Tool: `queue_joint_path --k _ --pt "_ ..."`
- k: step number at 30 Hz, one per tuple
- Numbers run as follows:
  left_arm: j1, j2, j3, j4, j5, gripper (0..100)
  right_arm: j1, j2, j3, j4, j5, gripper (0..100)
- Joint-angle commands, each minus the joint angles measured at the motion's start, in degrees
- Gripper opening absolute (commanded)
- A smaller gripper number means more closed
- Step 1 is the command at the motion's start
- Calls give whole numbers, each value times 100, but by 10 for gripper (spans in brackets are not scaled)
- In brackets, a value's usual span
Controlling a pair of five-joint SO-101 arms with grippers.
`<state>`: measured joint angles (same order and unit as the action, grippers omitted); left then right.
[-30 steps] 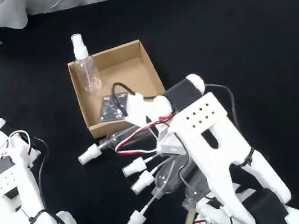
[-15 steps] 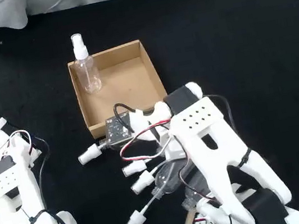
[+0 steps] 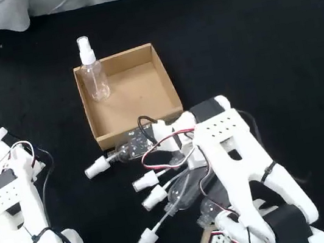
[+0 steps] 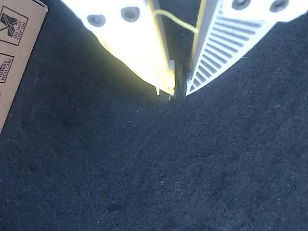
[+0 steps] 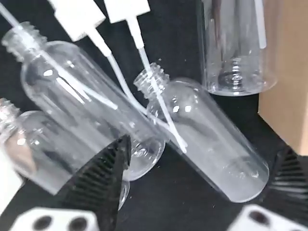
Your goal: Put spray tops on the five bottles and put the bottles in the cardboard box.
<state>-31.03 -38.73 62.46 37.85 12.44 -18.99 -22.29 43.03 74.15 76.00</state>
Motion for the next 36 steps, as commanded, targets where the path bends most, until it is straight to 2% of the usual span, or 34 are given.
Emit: queue_joint_path --k 1,12,17,26,32,36 --pt "84 -202 -75 -114 9 34 123 -259 119 -501 79 398" --pt "84 -202 -75 -114 9 34 123 -259 866 -1327 79 397" --pt "84 -202 -75 -114 9 34 132 -259 1077 -1741 149 315" --pt "84 -193 -75 -114 9 34 158 -259 1393 -2110 308 305" --pt "180 -193 -75 -114 0 34 167 -259 1393 -2127 299 171" --pt "198 -220 75 -325 0 34 167 -259 1376 -2127 290 119"
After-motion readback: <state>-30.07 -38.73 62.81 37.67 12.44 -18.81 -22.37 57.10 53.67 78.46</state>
